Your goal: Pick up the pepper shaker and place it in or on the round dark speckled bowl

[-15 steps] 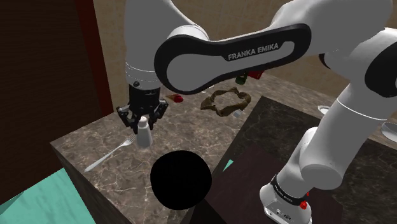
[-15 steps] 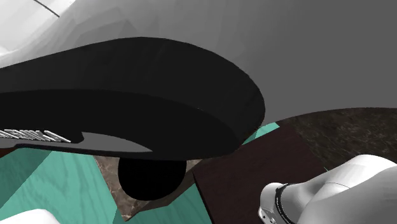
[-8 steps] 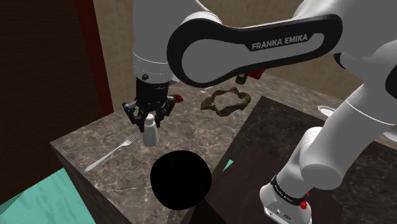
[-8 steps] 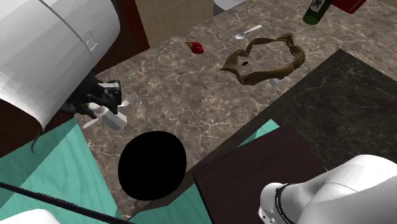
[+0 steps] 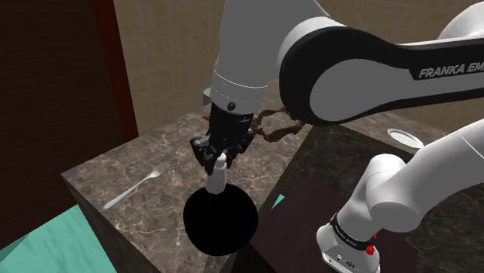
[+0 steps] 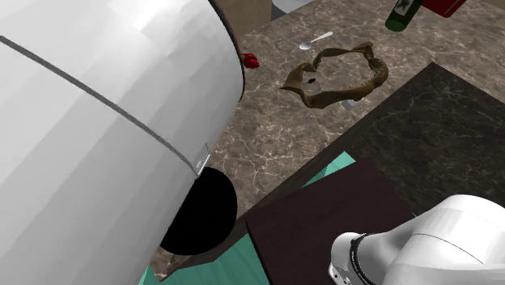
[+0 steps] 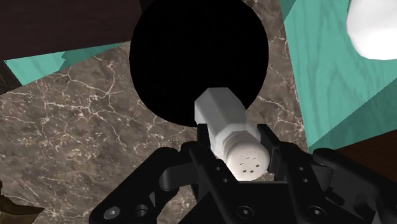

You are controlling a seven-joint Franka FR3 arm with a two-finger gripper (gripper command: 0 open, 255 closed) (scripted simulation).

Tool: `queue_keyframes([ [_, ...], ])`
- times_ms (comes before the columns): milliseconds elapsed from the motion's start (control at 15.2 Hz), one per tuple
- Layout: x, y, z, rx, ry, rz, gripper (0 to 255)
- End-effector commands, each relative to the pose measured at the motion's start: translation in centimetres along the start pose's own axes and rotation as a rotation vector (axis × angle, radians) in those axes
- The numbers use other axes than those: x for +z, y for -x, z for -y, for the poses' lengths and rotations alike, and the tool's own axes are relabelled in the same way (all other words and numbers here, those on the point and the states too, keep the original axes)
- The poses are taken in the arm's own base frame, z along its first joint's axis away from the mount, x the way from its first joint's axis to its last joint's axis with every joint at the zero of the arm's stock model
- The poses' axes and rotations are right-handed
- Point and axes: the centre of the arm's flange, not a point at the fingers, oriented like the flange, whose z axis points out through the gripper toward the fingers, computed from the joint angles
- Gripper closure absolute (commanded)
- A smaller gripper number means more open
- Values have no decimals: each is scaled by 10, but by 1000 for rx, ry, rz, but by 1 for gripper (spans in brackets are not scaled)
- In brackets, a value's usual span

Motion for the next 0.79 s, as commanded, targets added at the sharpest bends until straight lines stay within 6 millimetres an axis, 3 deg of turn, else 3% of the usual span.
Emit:
queue_keyframes([
  [0, -7, 23, -16, 1, -1, 1, 255],
  [726, 51, 28, -18, 1, -1, 1, 255],
])
